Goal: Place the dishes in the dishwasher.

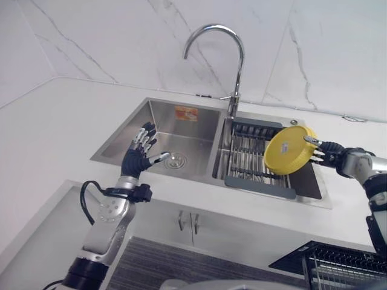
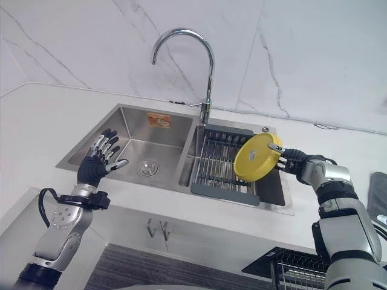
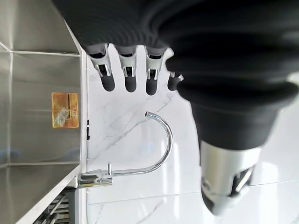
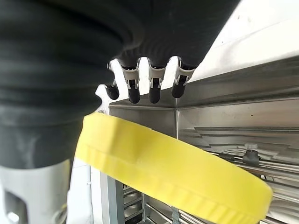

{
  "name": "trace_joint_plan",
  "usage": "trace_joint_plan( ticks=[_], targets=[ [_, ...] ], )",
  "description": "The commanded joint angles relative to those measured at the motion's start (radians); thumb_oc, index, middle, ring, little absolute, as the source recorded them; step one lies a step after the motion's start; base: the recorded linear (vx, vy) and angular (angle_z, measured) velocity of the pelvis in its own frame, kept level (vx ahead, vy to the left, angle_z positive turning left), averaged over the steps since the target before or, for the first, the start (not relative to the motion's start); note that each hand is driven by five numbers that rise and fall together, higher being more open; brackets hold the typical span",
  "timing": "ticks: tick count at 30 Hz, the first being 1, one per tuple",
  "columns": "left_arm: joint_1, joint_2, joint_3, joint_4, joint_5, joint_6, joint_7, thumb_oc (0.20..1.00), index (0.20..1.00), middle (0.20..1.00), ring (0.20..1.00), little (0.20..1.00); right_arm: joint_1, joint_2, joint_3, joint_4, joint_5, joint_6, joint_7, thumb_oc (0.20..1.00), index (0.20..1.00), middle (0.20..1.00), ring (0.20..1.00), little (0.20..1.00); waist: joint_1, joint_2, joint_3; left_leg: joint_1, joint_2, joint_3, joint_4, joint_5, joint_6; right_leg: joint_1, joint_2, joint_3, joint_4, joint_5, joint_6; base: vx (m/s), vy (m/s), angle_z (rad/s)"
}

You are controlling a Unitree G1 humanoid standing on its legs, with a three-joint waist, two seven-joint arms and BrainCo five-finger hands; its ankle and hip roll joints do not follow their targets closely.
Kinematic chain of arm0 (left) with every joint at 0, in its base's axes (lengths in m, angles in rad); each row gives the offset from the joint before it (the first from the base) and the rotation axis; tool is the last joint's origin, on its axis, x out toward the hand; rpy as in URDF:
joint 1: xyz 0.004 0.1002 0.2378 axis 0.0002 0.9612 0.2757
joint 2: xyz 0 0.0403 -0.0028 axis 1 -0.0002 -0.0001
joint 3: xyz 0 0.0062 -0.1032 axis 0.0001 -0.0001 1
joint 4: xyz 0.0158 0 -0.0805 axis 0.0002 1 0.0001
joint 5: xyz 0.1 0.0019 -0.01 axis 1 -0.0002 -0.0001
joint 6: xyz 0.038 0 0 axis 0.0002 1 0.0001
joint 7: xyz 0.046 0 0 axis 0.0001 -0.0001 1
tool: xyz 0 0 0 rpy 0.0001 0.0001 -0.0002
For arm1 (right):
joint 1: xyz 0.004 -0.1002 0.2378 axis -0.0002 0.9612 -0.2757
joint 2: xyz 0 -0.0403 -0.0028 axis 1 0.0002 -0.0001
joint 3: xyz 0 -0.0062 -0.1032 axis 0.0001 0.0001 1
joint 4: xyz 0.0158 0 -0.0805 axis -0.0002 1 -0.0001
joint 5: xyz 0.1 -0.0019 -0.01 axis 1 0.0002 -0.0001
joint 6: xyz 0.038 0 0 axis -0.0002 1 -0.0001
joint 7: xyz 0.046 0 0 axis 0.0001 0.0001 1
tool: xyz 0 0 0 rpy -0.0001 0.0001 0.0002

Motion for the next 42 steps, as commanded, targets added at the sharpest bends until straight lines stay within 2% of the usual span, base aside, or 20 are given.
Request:
trace_joint_plan(
  ticks=[1,12,13,14,15,16,17,22,24,27,31,37,42],
  targets=[
    [-0.109,0.048,-0.063,-0.018,-0.028,-0.028,0.002,1.0,1.0,1.0,1.0,1.0,-0.171,-0.057,0.065,0.043,-0.005,-0.033,0.008,1.0,1.0,1.0,1.0,1.0,0.039,-0.006,-0.012,-0.004,0.019,0.003,0.0,-0.028,-0.008,0.043,-0.026,-0.018,0.006,-0.093,0.008,0.0,0.0,0.0],
    [-0.131,0.046,-0.088,-0.014,-0.034,-0.016,0.005,1.0,1.0,1.0,1.0,1.0,-0.245,-0.026,0.107,0.125,-0.028,-0.025,0.0,1.0,1.0,1.0,1.0,1.0,0.055,-0.006,-0.014,-0.007,0.017,-0.006,0.0,-0.027,-0.007,0.042,-0.025,-0.024,0.006,-0.094,0.007,0.0,0.002,0.02],
    [-0.131,0.044,-0.089,-0.013,-0.034,-0.015,0.005,1.0,1.0,1.0,1.0,1.0,-0.251,-0.02,0.109,0.135,-0.033,-0.026,-0.002,0.947,0.947,0.947,0.947,0.947,0.057,-0.006,-0.015,-0.007,0.016,-0.007,0.0,-0.027,-0.007,0.042,-0.024,-0.024,0.006,-0.095,0.006,0.0,0.0,0.0],
    [-0.132,0.044,-0.089,-0.013,-0.035,-0.013,0.005,1.0,1.0,1.0,1.0,1.0,-0.257,-0.017,0.11,0.144,-0.04,-0.025,-0.002,0.843,0.843,0.843,0.843,0.843,0.059,-0.006,-0.016,-0.007,0.016,-0.008,0.0,-0.027,-0.007,0.042,-0.024,-0.025,0.006,-0.095,0.006,0.0,0.0,0.0],
    [-0.133,0.044,-0.092,-0.012,-0.036,-0.013,0.007,1.0,1.0,1.0,1.0,1.0,-0.265,-0.013,0.114,0.156,-0.049,-0.028,-0.002,0.542,0.542,0.542,0.542,0.542,0.061,-0.006,-0.016,-0.007,0.017,-0.007,0.0,-0.026,-0.007,0.043,-0.024,-0.026,0.006,-0.094,0.006,0.0,0.0,0.0],
    [-0.134,0.045,-0.092,-0.007,-0.038,-0.014,0.007,1.0,1.0,1.0,1.0,1.0,-0.272,-0.011,0.118,0.167,-0.05,-0.035,-0.004,0.454,0.454,0.454,0.454,0.454,0.063,-0.006,-0.017,-0.006,0.016,-0.007,0.0,-0.027,-0.006,0.044,-0.023,-0.027,0.006,-0.095,0.006,0.0,0.0,0.0],
    [-0.135,0.045,-0.093,-0.008,-0.04,-0.012,0.007,1.0,1.0,1.0,1.0,1.0,-0.275,-0.006,0.12,0.172,-0.062,-0.041,-0.001,0.2,0.2,0.2,0.2,0.2,0.065,-0.006,-0.016,-0.005,0.016,-0.008,0.0,-0.027,-0.006,0.045,-0.023,-0.027,0.006,-0.095,0.005,0.0,0.0,0.0],
    [-0.131,0.04,-0.103,-0.006,-0.041,-0.008,0.004,1.0,1.0,1.0,1.0,1.0,-0.309,0.011,0.153,0.195,-0.088,-0.075,-0.006,0.2,0.2,0.2,0.2,0.2,0.075,-0.007,-0.017,-0.007,0.016,-0.012,0.0,-0.024,-0.006,0.045,-0.023,-0.031,0.006,-0.094,0.005,0.0,0.0,0.0],
    [-0.132,0.042,-0.106,-0.006,-0.046,-0.009,0.006,1.0,1.0,1.0,1.0,1.0,-0.312,0.019,0.143,0.196,-0.058,-0.106,-0.057,0.2,0.2,0.2,0.2,0.2,0.077,-0.005,-0.016,-0.007,0.016,-0.013,0.0,-0.024,-0.006,0.046,-0.023,-0.033,0.006,-0.094,0.004,0.0,0.0,0.0],
    [-0.136,0.042,-0.112,-0.003,-0.054,-0.012,0.004,1.0,1.0,1.0,1.0,1.0,-0.314,0.035,0.131,0.197,-0.032,-0.082,-0.059,0.2,0.2,0.2,0.2,0.2,0.081,-0.003,-0.016,-0.008,0.014,-0.018,0.0,-0.026,-0.005,0.047,-0.022,-0.036,0.006,-0.095,0.004,0.0,0.006,0.03],
    [-0.135,0.039,-0.117,-0.006,-0.053,-0.01,0.005,1.0,1.0,1.0,1.0,1.0,-0.299,0.038,0.132,0.192,-0.034,-0.09,-0.05,0.2,0.2,0.2,0.2,0.2,0.081,-0.002,-0.014,-0.008,0.014,-0.018,0.0,-0.026,-0.004,0.048,-0.022,-0.037,0.006,-0.095,0.004,0.0,0.002,0.05],
    [-0.133,0.041,-0.133,0.006,-0.06,-0.015,0.001,1.0,1.0,1.0,1.0,1.0,-0.26,0.046,0.071,0.169,0.096,-0.108,-0.14,0.2,0.2,0.2,0.2,0.2,0.072,0.002,-0.011,-0.001,0.015,-0.015,0.0,-0.029,-0.002,0.05,-0.021,-0.03,0.006,-0.095,0.003,0.0,0.0,0.0],
    [-0.109,0.045,-0.127,0.002,-0.057,-0.028,-0.007,1.0,1.0,1.0,1.0,1.0,-0.2,0.039,0.027,0.062,0.143,-0.207,-0.162,0.2,0.2,0.2,0.2,0.2,0.059,0.004,-0.011,0.001,0.015,-0.009,0.0,-0.032,-0.001,0.048,-0.021,-0.023,0.006,-0.093,0.004,0.0,-0.007,0.0]
  ],
)
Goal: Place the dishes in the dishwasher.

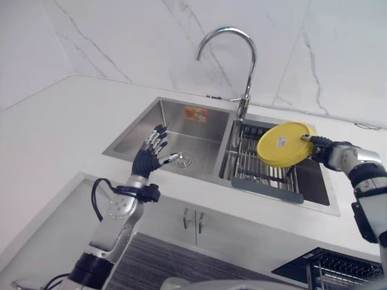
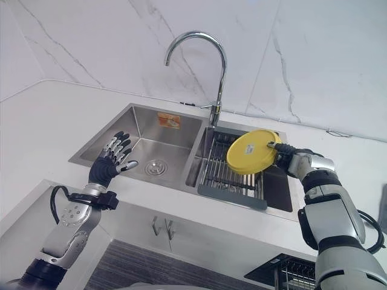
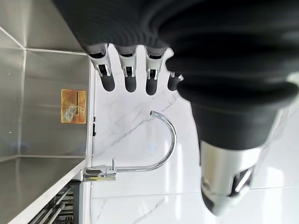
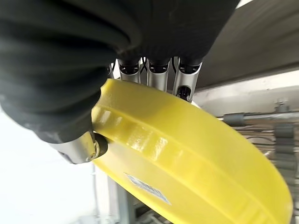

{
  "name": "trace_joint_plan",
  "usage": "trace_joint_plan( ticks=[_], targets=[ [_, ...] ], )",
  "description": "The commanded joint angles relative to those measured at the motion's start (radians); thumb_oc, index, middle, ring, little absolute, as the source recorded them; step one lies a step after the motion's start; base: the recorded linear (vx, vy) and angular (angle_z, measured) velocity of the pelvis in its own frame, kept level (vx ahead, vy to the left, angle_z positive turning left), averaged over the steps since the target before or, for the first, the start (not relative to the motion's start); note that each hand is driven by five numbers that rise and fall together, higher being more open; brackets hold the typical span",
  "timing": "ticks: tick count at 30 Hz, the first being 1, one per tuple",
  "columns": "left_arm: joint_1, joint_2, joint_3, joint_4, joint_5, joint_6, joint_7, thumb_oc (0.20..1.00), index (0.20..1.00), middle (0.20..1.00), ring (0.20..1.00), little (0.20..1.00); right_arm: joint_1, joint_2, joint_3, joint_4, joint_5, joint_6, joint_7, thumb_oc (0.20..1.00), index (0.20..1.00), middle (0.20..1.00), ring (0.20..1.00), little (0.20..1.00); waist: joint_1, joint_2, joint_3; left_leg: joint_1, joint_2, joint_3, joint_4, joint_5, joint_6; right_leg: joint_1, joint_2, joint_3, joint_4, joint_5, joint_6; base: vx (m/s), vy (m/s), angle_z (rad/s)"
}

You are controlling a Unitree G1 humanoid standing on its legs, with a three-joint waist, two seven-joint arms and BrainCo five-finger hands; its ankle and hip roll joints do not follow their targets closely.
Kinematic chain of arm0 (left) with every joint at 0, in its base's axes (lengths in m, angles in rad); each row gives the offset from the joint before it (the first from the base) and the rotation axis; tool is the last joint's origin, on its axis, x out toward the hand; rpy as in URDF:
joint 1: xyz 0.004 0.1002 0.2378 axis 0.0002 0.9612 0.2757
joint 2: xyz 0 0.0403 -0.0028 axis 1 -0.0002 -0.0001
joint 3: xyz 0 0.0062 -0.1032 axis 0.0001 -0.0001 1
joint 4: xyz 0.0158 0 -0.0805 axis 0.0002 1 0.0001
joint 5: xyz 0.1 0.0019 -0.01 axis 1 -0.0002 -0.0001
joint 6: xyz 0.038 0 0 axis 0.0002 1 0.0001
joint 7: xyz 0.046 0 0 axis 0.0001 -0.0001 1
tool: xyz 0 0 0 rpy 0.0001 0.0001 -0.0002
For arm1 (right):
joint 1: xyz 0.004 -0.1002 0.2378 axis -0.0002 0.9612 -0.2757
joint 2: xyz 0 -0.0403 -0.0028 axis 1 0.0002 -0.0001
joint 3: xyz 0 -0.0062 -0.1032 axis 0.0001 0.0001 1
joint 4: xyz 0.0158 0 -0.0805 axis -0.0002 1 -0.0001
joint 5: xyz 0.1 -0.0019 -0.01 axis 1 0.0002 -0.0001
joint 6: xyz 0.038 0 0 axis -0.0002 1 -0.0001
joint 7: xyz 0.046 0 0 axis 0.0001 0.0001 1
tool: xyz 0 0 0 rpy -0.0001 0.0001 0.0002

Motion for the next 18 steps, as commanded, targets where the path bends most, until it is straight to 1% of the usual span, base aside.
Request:
trace_joint_plan(
  ticks=[1,3,6,8,9,11,12,13,14,15,16,18],
  targets=[
    [-0.068,0.042,-0.044,-0.008,-0.018,-0.06,-0.01,1.0,1.0,1.0,1.0,1.0,-0.075,-0.05,-0.015,-0.094,0.068,-0.162,-0.013,0.2,0.2,0.2,0.2,0.2,0.019,-0.002,-0.004,0.001,0.016,0.01,0.0,-0.039,-0.001,0.038,-0.021,-0.004,0.006,-0.092,0.005,0.0,0.0,0.0],
    [-0.053,0.043,-0.037,-0.012,-0.013,-0.069,-0.014,1.0,1.0,1.0,1.0,1.0,-0.047,-0.058,-0.019,-0.159,0.086,-0.185,-0.018,0.2,0.2,0.2,0.2,0.2,0.012,-0.003,-0.003,0.002,0.016,0.012,0.0,-0.04,-0.001,0.036,-0.02,-0.001,0.006,-0.092,0.004,0.0,-0.045,-0.02],
    [-0.01,0.044,-0.005,-0.024,-0.006,-0.092,-0.034,1.0,1.0,1.0,1.0,1.0,0.052,-0.067,-0.048,-0.364,0.08,-0.251,-0.057,0.2,0.2,0.2,0.2,0.2,-0.007,-0.002,-0.001,0.0,0.02,0.019,0.0,-0.039,-0.001,0.03,-0.016,0.007,0.006,-0.093,0.002,0.0,-0.079,-0.03],
    [0.004,0.042,0.005,-0.029,0.001,-0.099,-0.037,1.0,1.0,1.0,1.0,1.0,0.098,-0.067,-0.068,-0.454,0.071,-0.266,-0.075,0.2,0.2,0.2,0.2,0.2,-0.017,-0.002,-0.001,0.0,0.021,0.024,0.0,-0.039,0.0,0.028,-0.015,0.012,0.006,-0.092,0.002,0.0,-0.092,-0.1],
    [0.02,0.037,0.018,-0.037,0.012,-0.103,-0.036,1.0,1.0,1.0,1.0,1.0,0.161,-0.058,-0.092,-0.578,0.047,-0.285,-0.1,0.2,0.2,0.2,0.2,0.2,-0.031,-0.001,0.001,0.0,0.023,0.03,0.0,-0.039,0.002,0.024,-0.013,0.02,0.006,-0.092,0.002,-0.02,-0.133,-0.09],
    [0.037,0.035,0.033,-0.042,0.022,-0.114,-0.032,1.0,1.0,1.0,1.0,1.0,0.24,-0.045,-0.122,-0.733,0.025,-0.292,-0.137,0.2,0.2,0.2,0.2,0.2,-0.049,-0.001,0.002,0.0,0.024,0.039,0.0,-0.039,0.004,0.018,-0.01,0.031,0.006,-0.091,0.001,-0.02,-0.136,-0.1],
    [0.047,0.03,0.047,-0.05,0.032,-0.117,-0.033,1.0,1.0,1.0,1.0,1.0,0.281,-0.034,-0.139,-0.805,0.002,-0.307,-0.15,0.2,0.2,0.2,0.2,0.2,-0.059,0.001,0.005,0.0,0.026,0.045,0.0,-0.038,0.005,0.015,-0.009,0.037,0.006,-0.092,0.0,-0.02,-0.102,-0.2],
    [0.057,0.03,0.054,-0.054,0.035,-0.118,-0.034,1.0,1.0,1.0,1.0,1.0,0.318,-0.027,-0.158,-0.863,-0.011,-0.302,-0.163,0.2,0.2,0.2,0.2,0.2,-0.063,0.001,0.003,0.002,0.028,0.048,0.0,-0.038,0.005,0.014,-0.007,0.04,0.006,-0.092,-0.001,-0.02,-0.135,-0.21],
    [0.069,0.021,0.072,-0.06,0.045,-0.126,-0.03,1.0,1.0,1.0,1.0,1.0,0.368,-0.011,-0.183,-0.95,-0.028,-0.315,-0.172,0.2,0.2,0.2,0.2,0.2,-0.079,0.004,0.007,0.002,0.031,0.056,0.0,-0.037,0.006,0.01,-0.004,0.048,0.006,-0.092,-0.002,-0.02,-0.114,-0.13],
    [0.074,0.019,0.081,-0.065,0.047,-0.125,-0.026,1.0,1.0,1.0,1.0,1.0,0.401,0.0,-0.201,-1.004,-0.043,-0.312,-0.181,0.2,0.2,0.2,0.2,0.2,-0.085,0.005,0.007,0.002,0.033,0.06,0.0,-0.036,0.006,0.008,-0.002,0.053,0.006,-0.093,-0.004,-0.03,-0.166,-0.1],
    [0.079,0.013,0.1,-0.074,0.051,-0.122,-0.019,1.0,1.0,1.0,1.0,1.0,0.45,0.017,-0.223,-1.08,-0.06,-0.325,-0.186,0.2,0.2,0.2,0.2,0.2,-0.099,0.006,0.009,0.003,0.036,0.068,0.0,-0.035,0.005,0.003,0.003,0.062,0.006,-0.094,-0.006,-0.03,-0.142,-0.18],
    [0.085,0.005,0.118,-0.08,0.057,-0.124,-0.018,1.0,1.0,1.0,1.0,1.0,0.499,0.027,-0.252,-1.141,-0.075,-0.332,-0.18,0.2,0.2,0.2,0.2,0.2,-0.112,0.008,0.01,0.004,0.044,0.079,0.0,-0.033,0.002,-0.002,0.008,0.07,0.006,-0.097,-0.009,-0.01,-0.143,-0.26]
  ],
)
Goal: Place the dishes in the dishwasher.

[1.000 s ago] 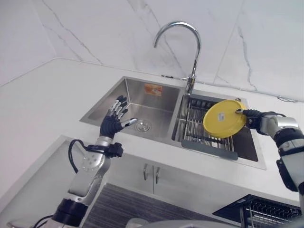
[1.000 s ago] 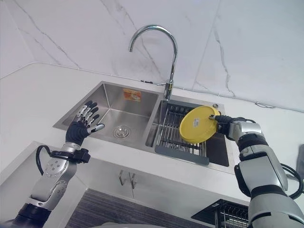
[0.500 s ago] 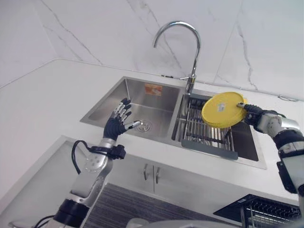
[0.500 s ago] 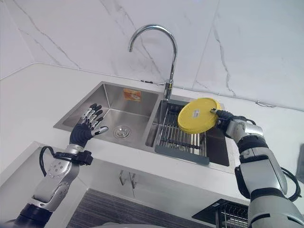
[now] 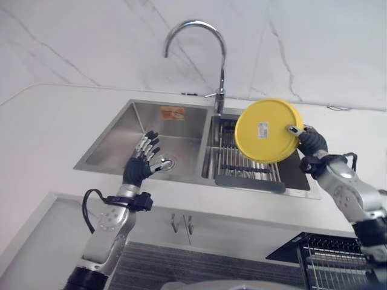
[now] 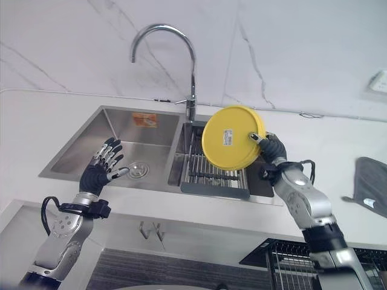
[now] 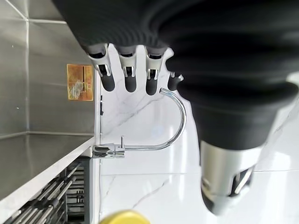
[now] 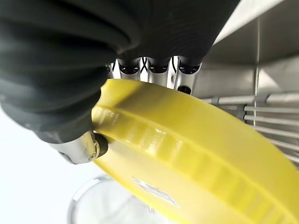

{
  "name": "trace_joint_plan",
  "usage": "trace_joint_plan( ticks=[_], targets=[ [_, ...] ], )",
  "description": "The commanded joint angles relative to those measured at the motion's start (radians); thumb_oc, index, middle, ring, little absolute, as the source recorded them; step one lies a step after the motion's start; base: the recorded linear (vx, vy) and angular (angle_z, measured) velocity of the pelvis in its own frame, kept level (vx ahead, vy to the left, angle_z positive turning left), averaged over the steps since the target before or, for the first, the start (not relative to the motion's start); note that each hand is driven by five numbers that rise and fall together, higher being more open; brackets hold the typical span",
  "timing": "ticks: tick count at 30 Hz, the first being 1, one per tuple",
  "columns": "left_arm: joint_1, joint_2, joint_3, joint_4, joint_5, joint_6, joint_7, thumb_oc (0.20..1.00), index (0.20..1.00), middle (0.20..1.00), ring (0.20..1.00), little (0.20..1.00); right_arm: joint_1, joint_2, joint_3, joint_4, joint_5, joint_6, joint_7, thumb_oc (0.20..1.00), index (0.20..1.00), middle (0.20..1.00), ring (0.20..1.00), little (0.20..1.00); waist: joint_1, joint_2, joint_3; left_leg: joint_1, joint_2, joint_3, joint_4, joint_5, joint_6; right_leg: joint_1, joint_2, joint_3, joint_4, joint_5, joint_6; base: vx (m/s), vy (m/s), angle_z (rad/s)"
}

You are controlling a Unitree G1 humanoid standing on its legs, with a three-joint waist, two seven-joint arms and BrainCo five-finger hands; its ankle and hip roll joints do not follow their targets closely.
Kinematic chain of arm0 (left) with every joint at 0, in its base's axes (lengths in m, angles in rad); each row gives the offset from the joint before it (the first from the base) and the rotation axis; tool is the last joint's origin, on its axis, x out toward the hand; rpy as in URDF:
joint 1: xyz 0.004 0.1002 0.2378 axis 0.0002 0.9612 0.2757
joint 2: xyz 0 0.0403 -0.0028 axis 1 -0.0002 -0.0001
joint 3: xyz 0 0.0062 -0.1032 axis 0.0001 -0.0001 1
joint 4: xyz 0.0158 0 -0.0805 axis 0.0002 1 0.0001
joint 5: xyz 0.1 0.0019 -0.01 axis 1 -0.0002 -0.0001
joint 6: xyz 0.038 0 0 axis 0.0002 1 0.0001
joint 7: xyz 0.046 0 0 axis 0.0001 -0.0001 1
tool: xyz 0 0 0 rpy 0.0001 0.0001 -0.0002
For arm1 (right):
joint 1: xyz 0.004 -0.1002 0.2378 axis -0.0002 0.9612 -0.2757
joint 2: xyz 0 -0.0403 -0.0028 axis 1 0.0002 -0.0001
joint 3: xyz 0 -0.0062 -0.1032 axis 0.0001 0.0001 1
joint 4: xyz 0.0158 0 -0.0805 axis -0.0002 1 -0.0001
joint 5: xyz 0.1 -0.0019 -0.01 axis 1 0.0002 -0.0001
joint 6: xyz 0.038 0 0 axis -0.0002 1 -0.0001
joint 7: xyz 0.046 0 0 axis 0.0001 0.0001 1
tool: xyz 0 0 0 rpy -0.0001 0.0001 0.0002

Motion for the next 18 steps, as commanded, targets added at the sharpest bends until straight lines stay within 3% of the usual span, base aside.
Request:
trace_joint_plan(
  ticks=[1,8,9,10,11,12,15,18],
  targets=[
    [-0.024,0.024,0.03,-0.067,0.053,-0.081,0.013,1.0,1.0,1.0,1.0,1.0,-0.109,-0.02,-0.101,-0.034,-0.032,-0.12,0.004,0.2,0.2,0.2,0.2,0.2,-0.006,-0.014,-0.003,0.011,0.02,0.022,0.0,-0.028,0.0,0.043,-0.014,0.015,0.007,-0.098,-0.001,0.0,-0.15,-0.23],
    [0.002,0.0,0.065,-0.125,0.091,-0.147,0.015,1.0,1.0,1.0,1.0,1.0,0.054,-0.001,-0.211,-0.154,-0.047,-0.131,0.023,0.2,0.2,0.2,0.2,0.2,-0.047,-0.006,-0.007,-0.003,0.038,0.071,0.0,-0.01,-0.012,0.014,0.012,0.046,0.007,-0.103,-0.008,-0.05,-0.027,-0.06],
    [-0.003,-0.01,0.083,-0.189,0.151,-0.221,0.038,1.0,1.0,1.0,1.0,1.0,0.125,0.016,-0.267,-0.188,-0.023,-0.137,0.025,0.2,0.2,0.2,0.2,0.2,-0.067,-0.023,0.02,-0.015,0.002,0.037,0.127,-0.044,-0.003,0.002,0.006,0.093,0.007,-0.093,-0.013,-0.36,0.158,-0.07],
    [-0.01,-0.008,0.09,-0.208,0.167,-0.246,0.061,1.0,1.0,1.0,1.0,1.0,0.146,0.017,-0.278,-0.191,-0.005,-0.164,0.036,0.2,0.2,0.2,0.2,0.2,-0.059,-0.04,0.04,-0.066,-0.047,-0.048,0.266,-0.088,0.015,-0.002,-0.001,0.124,0.007,-0.075,-0.014,-0.44,0.307,-0.32],
    [-0.021,-0.005,0.099,-0.225,0.178,-0.274,0.08,1.0,1.0,1.0,1.0,1.0,0.155,0.024,-0.283,-0.197,-0.008,-0.19,0.036,0.2,0.2,0.2,0.2,0.2,-0.059,-0.051,0.05,-0.088,-0.104,-0.109,0.278,-0.149,0.044,-0.019,-0.011,0.157,0.007,-0.051,-0.004,-0.27,0.288,-0.73],
    [-0.028,-0.005,0.1,-0.226,0.185,-0.287,0.083,1.0,1.0,1.0,1.0,1.0,0.159,0.031,-0.282,-0.202,-0.013,-0.198,0.033,0.2,0.2,0.2,0.2,0.2,-0.064,-0.05,0.053,-0.07,-0.117,-0.108,0.244,-0.173,0.056,-0.025,-0.013,0.172,0.007,-0.044,0.003,-0.24,0.413,-1.19],
    [-0.079,0.011,0.095,-0.238,0.268,-0.281,0.094,1.0,1.0,1.0,1.0,1.0,0.193,0.072,-0.288,-0.272,-0.042,-0.229,0.007,0.2,0.2,0.2,0.2,0.2,-0.111,-0.041,0.062,0.01,-0.145,-0.105,0.089,-0.149,0.077,-0.111,-0.04,0.208,0.024,0.034,0.061,-0.17,0.324,-0.88],
    [-0.116,0.055,0.081,-0.259,0.315,-0.271,0.065,1.0,1.0,1.0,1.0,1.0,0.251,0.081,-0.327,-0.333,-0.05,-0.269,0.025,0.2,0.2,0.2,0.2,0.2,-0.144,-0.062,0.088,0.033,-0.18,-0.141,0.033,-0.149,0.089,-0.193,-0.084,0.245,0.072,0.113,0.096,-0.2,0.277,-0.23]
  ],
)
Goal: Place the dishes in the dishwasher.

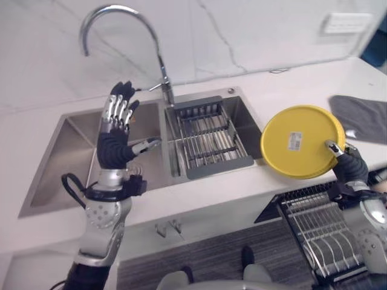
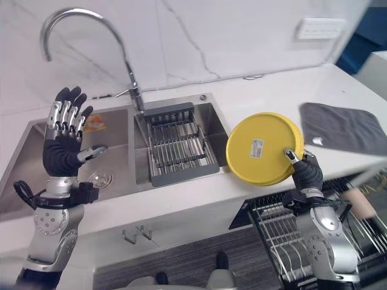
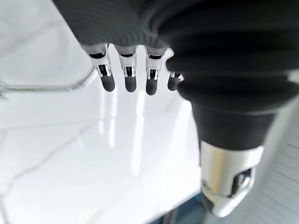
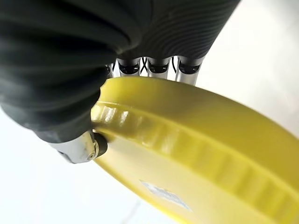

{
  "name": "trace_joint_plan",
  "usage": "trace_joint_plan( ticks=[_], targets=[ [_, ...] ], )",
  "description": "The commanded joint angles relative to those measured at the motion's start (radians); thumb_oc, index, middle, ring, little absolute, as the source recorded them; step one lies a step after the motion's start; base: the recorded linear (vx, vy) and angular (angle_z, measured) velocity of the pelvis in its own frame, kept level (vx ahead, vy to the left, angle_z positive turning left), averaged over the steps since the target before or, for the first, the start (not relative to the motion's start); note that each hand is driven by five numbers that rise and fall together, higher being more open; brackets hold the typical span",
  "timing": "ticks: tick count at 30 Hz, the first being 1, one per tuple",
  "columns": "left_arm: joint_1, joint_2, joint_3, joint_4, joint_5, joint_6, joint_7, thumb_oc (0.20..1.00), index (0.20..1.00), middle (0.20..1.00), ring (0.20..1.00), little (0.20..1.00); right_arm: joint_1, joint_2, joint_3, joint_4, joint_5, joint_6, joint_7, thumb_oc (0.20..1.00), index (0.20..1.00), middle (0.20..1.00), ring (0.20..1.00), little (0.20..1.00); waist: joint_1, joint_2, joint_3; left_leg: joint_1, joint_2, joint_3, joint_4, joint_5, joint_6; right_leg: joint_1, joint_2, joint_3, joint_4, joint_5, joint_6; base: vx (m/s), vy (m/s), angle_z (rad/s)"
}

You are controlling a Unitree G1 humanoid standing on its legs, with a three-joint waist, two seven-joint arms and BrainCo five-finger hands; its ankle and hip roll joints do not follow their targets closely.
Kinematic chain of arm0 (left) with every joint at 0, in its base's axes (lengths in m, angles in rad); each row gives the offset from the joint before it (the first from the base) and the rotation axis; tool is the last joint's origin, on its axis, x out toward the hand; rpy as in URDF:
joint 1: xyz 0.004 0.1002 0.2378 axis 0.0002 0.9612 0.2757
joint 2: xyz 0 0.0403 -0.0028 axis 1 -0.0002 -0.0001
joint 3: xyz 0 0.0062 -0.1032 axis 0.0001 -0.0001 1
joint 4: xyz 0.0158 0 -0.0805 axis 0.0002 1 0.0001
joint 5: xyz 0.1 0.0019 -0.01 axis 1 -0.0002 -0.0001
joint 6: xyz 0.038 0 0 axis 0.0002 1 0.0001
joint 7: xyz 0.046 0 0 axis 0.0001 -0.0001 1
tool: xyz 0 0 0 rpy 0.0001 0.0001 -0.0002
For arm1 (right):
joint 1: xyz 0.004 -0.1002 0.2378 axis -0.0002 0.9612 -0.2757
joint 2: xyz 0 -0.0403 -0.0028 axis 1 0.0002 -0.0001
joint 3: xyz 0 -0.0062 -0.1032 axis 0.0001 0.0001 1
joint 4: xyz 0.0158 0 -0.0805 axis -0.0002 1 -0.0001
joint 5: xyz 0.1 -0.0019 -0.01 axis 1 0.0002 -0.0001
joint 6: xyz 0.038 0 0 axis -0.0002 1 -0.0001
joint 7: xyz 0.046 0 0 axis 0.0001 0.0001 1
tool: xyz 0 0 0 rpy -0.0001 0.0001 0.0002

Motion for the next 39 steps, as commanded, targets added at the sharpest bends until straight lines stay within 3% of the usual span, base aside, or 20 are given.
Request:
trace_joint_plan(
  ticks=[1,3,5,7,8,10,12,15,18,21,24,26,28,32,35,36,37,39],
  targets=[
    [0.024,0.049,0.002,-0.046,0.078,-0.042,-0.007,1.0,1.0,1.0,1.0,1.0,-0.095,-0.042,-0.069,-0.054,0.003,-0.153,0.029,0.2,0.2,0.2,0.2,0.2,0.022,0.035,0.003,0.196,0.023,-0.068,-0.207,-0.018,-0.033,-0.075,0.051,0.0,0.046,0.113,0.01,-0.15,0.251,0.09],
    [0.032,0.063,-0.015,-0.052,0.103,-0.032,0.008,1.0,1.0,1.0,1.0,1.0,-0.075,-0.051,-0.075,-0.066,0.024,-0.157,0.037,0.2,0.2,0.2,0.2,0.2,0.009,0.031,0.019,0.215,0.007,-0.051,-0.229,-0.02,-0.023,-0.095,0.049,-0.027,0.044,0.14,0.019,-0.12,0.225,-0.02],
    [0.032,0.079,-0.031,-0.043,0.113,-0.033,0.034,1.0,1.0,1.0,1.0,1.0,-0.086,-0.058,-0.06,-0.044,0.028,-0.162,0.048,0.2,0.2,0.2,0.2,0.2,0.021,0.029,0.032,0.231,0.008,-0.001,-0.234,-0.033,-0.01,-0.095,0.048,-0.126,0.106,0.144,0.029,-0.13,0.169,-0.77],
    [0.033,0.083,-0.038,-0.051,0.118,-0.033,0.03,1.0,1.0,1.0,1.0,1.0,-0.082,-0.072,-0.061,-0.042,0.035,-0.179,0.032,0.2,0.2,0.2,0.2,0.2,0.026,0.032,0.035,0.225,0.015,0.032,-0.234,-0.025,0.003,-0.083,0.056,-0.158,0.175,0.11,0.017,-0.18,0.123,-1.28],
    [0.022,0.087,-0.049,-0.053,0.126,-0.029,0.032,1.0,1.0,1.0,1.0,1.0,-0.081,-0.08,-0.062,-0.042,0.04,-0.193,0.022,0.2,0.2,0.2,0.2,0.2,0.028,0.04,0.035,0.211,0.026,0.055,-0.234,-0.014,0.012,-0.063,0.066,-0.172,0.224,0.061,-0.002,-0.21,0.125,-0.85],
    [-0.017,0.078,-0.091,-0.045,0.164,-0.012,0.068,1.0,1.0,1.0,1.0,1.0,-0.098,-0.077,-0.046,-0.04,0.019,-0.204,0.022,0.2,0.2,0.2,0.2,0.2,0.034,0.048,0.028,0.184,0.041,0.085,-0.234,0.001,0.019,-0.015,0.076,-0.189,0.272,-0.012,-0.022,-0.21,0.087,-0.44],
    [-0.035,0.075,-0.106,-0.041,0.188,0.007,0.098,1.0,1.0,1.0,1.0,1.0,-0.109,-0.079,-0.04,-0.045,0.017,-0.207,0.026,0.2,0.2,0.2,0.2,0.2,0.048,0.043,0.012,0.168,0.045,0.098,-0.234,0.01,0.016,0.037,0.069,-0.208,0.25,-0.032,-0.019,-0.1,-0.038,-0.46],
    [-0.042,0.078,-0.106,-0.037,0.188,0.011,0.085,1.0,1.0,1.0,1.0,1.0,-0.132,-0.074,-0.038,-0.044,0.031,-0.207,0.018,0.2,0.2,0.2,0.2,0.2,0.073,0.035,0.001,0.165,0.054,0.113,-0.234,0.009,0.015,0.071,0.031,-0.226,0.242,-0.02,-0.007,-0.05,-0.146,-0.73],
    [-0.042,0.079,-0.106,-0.036,0.188,0.011,0.085,1.0,1.0,1.0,1.0,1.0,-0.132,-0.074,-0.038,-0.044,0.031,-0.207,0.018,0.2,0.2,0.2,0.2,0.2,0.074,0.035,0.001,0.166,0.053,0.114,-0.234,0.009,0.015,0.071,0.031,-0.225,0.242,-0.02,-0.007,-0.03,-0.111,-0.48],
    [-0.045,0.087,-0.128,-0.048,0.235,0.007,0.072,1.0,1.0,1.0,1.0,1.0,-0.1,-0.04,-0.037,-0.074,0.027,-0.204,0.03,0.2,0.2,0.2,0.2,0.2,0.073,0.016,-0.018,0.159,0.107,0.132,-0.234,0.02,-0.019,0.102,-0.078,-0.219,0.15,0.06,0.037,-0.06,-0.566,-0.37],
    [-0.055,0.094,-0.131,-0.043,0.241,0.007,0.077,1.0,1.0,1.0,1.0,1.0,-0.093,-0.031,-0.034,-0.086,0.036,-0.195,0.043,0.2,0.2,0.2,0.2,0.2,0.067,0.014,-0.023,0.162,0.161,0.121,-0.234,0.034,-0.056,0.105,-0.096,-0.198,0.065,0.081,0.048,0.0,-0.593,-0.32],
    [-0.063,0.093,-0.134,-0.042,0.262,0.01,0.079,1.0,1.0,1.0,1.0,1.0,-0.092,-0.029,-0.032,-0.094,0.046,-0.199,0.051,0.2,0.2,0.2,0.2,0.2,0.06,0.02,-0.025,0.158,0.207,0.104,-0.234,0.049,-0.08,0.104,-0.075,-0.16,0.038,0.053,0.043,0.01,-0.594,-0.25],
    [-0.058,0.096,-0.108,-0.037,0.262,0.0,0.077,1.0,1.0,1.0,1.0,1.0,-0.096,-0.04,-0.038,-0.094,0.072,-0.206,0.075,0.2,0.2,0.2,0.2,0.2,0.068,0.024,-0.017,0.151,0.289,0.086,-0.231,0.096,-0.119,0.098,-0.022,-0.149,0.062,-0.045,0.033,0.0,-0.759,0.17],
    [-0.03,0.061,-0.09,-0.039,0.196,0.013,0.093,1.0,1.0,1.0,1.0,1.0,-0.166,-0.069,-0.016,-0.077,0.07,-0.153,0.086,0.2,0.2,0.2,0.2,0.2,0.073,0.031,-0.02,0.137,0.384,0.121,-0.215,0.162,-0.176,0.107,0.049,-0.136,0.011,-0.059,-0.017,-0.04,-0.574,-0.16],
    [0.015,0.026,-0.099,-0.027,0.183,-0.001,0.079,1.0,1.0,1.0,1.0,1.0,-0.151,-0.084,0.005,-0.091,0.068,-0.125,0.096,0.2,0.2,0.2,0.2,0.2,0.07,0.039,-0.015,0.078,0.425,0.19,-0.1,0.226,-0.196,0.133,0.102,-0.162,-0.01,-0.069,-0.064,-0.02,-0.465,0.16],
    [0.02,0.01,-0.108,-0.017,0.183,-0.011,0.064,1.0,1.0,1.0,1.0,1.0,-0.137,-0.084,0.007,-0.089,0.062,-0.133,0.096,0.2,0.2,0.2,0.2,0.2,0.067,0.036,-0.014,0.044,0.412,0.231,-0.024,0.219,-0.191,0.145,0.108,-0.198,-0.015,-0.076,-0.08,0.01,-0.335,0.28],
    [0.026,0.001,-0.107,-0.009,0.192,-0.009,0.063,1.0,1.0,1.0,1.0,1.0,-0.142,-0.089,0.016,-0.076,0.051,-0.141,0.105,0.2,0.2,0.2,0.2,0.2,0.073,0.035,-0.01,0.027,0.348,0.207,0.019,0.158,-0.167,0.158,0.107,-0.21,-0.016,-0.087,-0.082,0.01,-0.263,0.67],
    [0.037,0.01,-0.094,-0.005,0.174,-0.005,0.066,1.0,1.0,1.0,1.0,1.0,-0.159,-0.096,0.034,-0.06,0.034,-0.146,0.11,0.2,0.2,0.2,0.2,0.2,0.088,0.044,-0.015,0.017,0.265,0.195,0.008,0.11,-0.135,0.159,0.108,-0.211,-0.016,-0.09,-0.081,0.08,-0.058,0.66]
  ],
)
